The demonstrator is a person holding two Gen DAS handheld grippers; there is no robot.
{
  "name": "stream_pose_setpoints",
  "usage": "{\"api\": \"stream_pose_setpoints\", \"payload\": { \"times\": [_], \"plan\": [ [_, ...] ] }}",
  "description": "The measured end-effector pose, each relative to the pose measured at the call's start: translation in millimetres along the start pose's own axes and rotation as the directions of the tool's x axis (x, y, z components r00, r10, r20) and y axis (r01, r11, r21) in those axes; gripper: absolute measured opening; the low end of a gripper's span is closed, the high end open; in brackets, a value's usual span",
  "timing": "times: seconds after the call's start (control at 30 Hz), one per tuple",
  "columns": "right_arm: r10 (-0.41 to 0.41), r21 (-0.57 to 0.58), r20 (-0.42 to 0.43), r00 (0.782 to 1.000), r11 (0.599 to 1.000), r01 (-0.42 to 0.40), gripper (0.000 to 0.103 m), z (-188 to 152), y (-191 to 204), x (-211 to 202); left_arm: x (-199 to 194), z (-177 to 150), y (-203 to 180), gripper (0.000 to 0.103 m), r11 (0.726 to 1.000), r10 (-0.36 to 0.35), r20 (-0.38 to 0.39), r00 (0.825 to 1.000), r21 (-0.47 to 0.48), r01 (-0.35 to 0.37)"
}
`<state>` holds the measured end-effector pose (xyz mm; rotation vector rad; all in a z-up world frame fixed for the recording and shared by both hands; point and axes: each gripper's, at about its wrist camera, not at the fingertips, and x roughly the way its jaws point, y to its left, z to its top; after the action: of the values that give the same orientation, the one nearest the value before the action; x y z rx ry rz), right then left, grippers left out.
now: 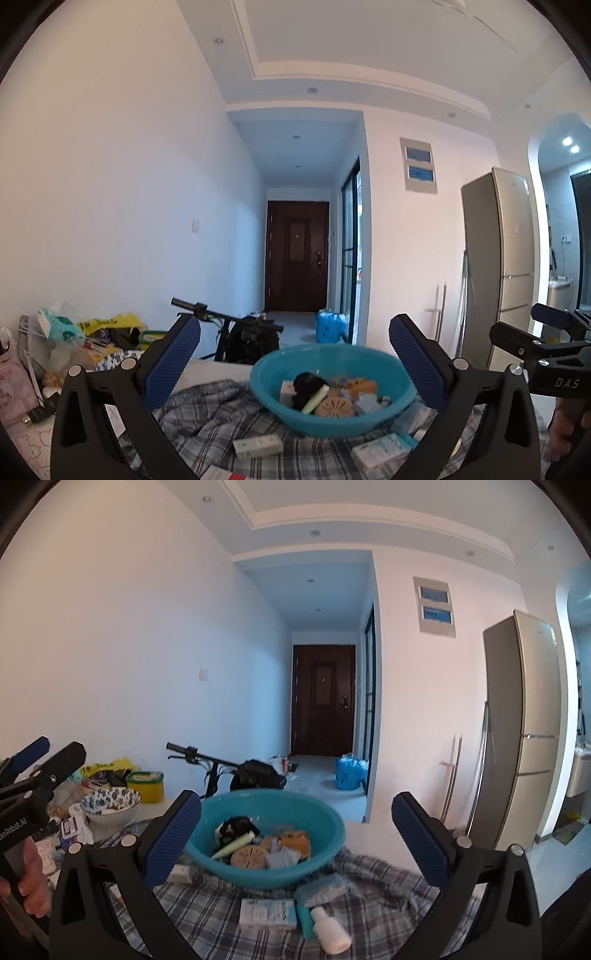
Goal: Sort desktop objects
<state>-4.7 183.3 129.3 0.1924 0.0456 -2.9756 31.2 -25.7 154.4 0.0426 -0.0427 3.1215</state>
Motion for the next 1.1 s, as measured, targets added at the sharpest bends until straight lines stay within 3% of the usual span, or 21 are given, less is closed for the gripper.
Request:
{"api": "stream_pose_setpoints", "payload": {
  "times": [0.2,0.33,0.7,0.87,1.1],
  "plan": [
    [-0.049,0.030,-0.025,0.998,0.998,0.050,0.103,-35.1,-8.2,1.8,9.4,-37.7,-5.0,0.103,1.000,-0.011,-0.063,0.998,0.017,0.012],
    [-0.074,0.034,-0.020,0.997,0.997,0.074,0.103,-52.0,-10.9,5.6,15.8,-64.9,-1.9,0.103,0.997,0.082,-0.068,0.994,-0.008,-0.083],
    [-0.020,0.073,-0.089,0.996,0.997,0.026,0.103,-114.9,-7.2,34.0,25.0,-123.7,-4.3,0.103,0.998,0.044,-0.099,0.994,-0.032,-0.047],
    [-0.010,0.072,-0.085,0.996,0.997,0.016,0.103,-130.0,-2.6,38.0,31.2,-137.4,-11.8,0.103,0.998,0.067,-0.125,0.990,0.019,-0.065],
    [-0.016,0.054,-0.134,0.991,0.998,0.023,0.103,-133.2,0.9,49.3,41.7,-141.0,-2.4,0.103,0.998,0.046,-0.183,0.982,-0.036,-0.054]
  ]
}}
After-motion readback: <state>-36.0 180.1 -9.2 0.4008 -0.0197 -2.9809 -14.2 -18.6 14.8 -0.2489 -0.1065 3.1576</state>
